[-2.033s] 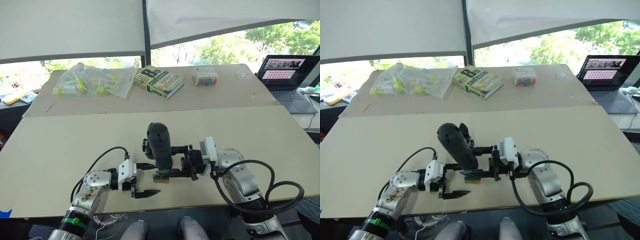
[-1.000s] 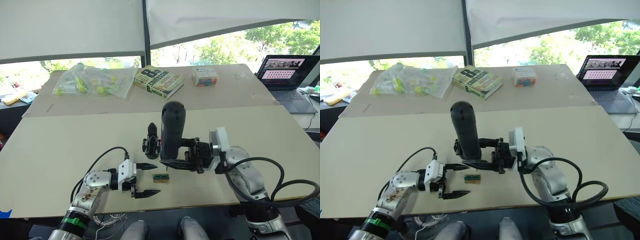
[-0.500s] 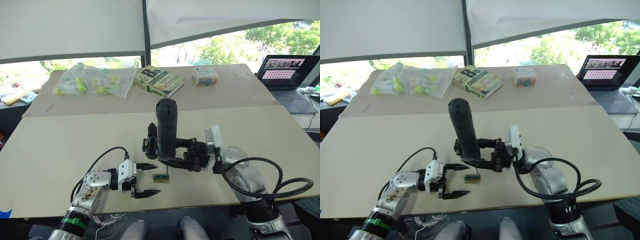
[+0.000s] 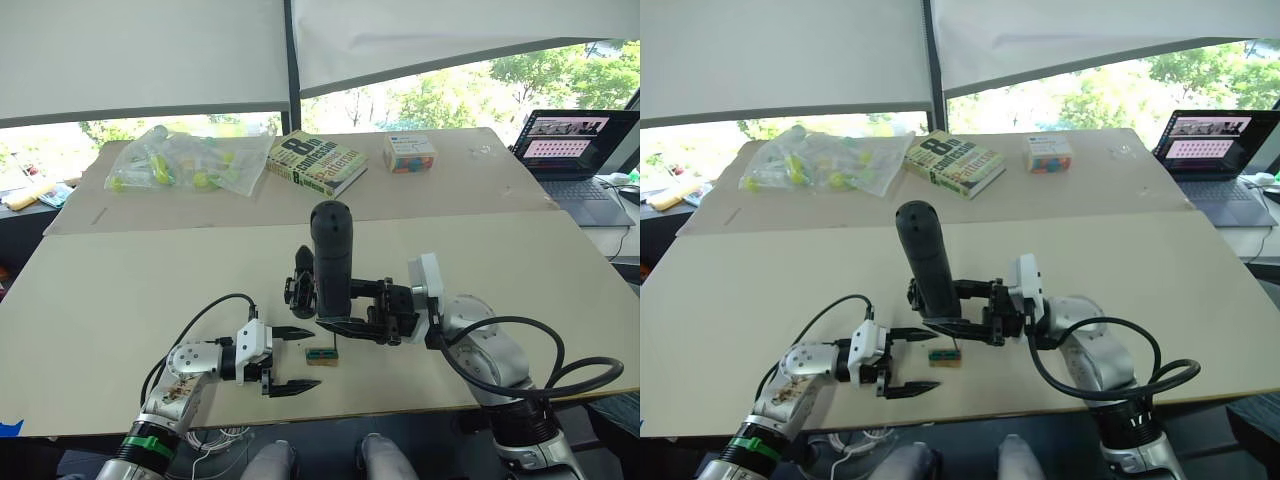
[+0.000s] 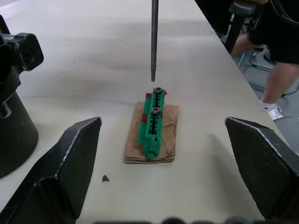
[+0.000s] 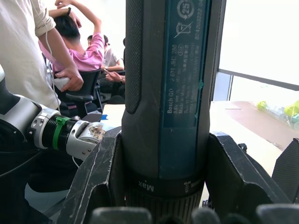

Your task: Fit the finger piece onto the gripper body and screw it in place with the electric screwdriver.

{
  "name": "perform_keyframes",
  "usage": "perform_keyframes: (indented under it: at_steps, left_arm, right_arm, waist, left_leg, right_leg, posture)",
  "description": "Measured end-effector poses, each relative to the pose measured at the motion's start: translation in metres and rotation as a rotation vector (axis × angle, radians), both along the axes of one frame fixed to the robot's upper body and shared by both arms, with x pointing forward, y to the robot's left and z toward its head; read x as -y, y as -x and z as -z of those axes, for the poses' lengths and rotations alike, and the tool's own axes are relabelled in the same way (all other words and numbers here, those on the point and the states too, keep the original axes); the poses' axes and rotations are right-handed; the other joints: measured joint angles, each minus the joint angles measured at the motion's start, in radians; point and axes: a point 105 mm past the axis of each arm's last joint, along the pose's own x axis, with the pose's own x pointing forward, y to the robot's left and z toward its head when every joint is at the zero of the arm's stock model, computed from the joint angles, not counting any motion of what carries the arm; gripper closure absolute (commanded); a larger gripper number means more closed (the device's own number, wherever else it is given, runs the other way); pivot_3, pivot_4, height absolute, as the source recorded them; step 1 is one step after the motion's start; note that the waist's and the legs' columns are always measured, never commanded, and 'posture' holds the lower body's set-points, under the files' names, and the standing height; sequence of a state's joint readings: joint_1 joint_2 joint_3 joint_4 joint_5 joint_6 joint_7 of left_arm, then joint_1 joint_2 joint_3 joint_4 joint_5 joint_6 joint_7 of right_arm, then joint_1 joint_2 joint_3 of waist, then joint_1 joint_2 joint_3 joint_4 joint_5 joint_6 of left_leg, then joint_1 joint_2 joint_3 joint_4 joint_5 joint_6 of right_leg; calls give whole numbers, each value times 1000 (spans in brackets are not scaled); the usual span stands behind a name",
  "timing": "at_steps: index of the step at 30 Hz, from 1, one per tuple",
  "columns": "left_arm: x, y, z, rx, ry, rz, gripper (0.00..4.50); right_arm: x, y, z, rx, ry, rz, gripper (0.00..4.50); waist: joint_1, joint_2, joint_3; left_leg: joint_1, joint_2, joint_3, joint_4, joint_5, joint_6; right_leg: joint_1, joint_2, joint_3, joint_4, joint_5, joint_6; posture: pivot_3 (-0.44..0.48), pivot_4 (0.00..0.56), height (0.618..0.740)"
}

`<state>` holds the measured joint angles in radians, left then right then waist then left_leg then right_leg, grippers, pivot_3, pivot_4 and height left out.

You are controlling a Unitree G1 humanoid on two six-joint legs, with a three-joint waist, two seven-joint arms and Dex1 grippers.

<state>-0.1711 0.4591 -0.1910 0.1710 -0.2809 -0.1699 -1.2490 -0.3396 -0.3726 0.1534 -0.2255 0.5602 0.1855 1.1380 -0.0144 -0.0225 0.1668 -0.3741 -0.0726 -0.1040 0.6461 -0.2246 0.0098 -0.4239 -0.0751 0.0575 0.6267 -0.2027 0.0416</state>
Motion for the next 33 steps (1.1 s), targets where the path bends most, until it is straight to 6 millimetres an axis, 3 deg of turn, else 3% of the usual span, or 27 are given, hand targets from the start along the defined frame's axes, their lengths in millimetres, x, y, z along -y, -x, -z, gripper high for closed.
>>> perform_keyframes:
  at_steps: [33]
  left_arm:
    - [0, 0, 0, -3, -2, 1, 0]
  right_arm:
    - [-4, 1, 6, -7, 27, 2, 2552]
  waist:
    - [0, 0, 0]
  left_leg:
    - [0, 0, 0, 0, 0, 0]
  right_leg:
    - [0, 0, 0, 0, 0, 0]
  posture:
    - [0, 150, 740]
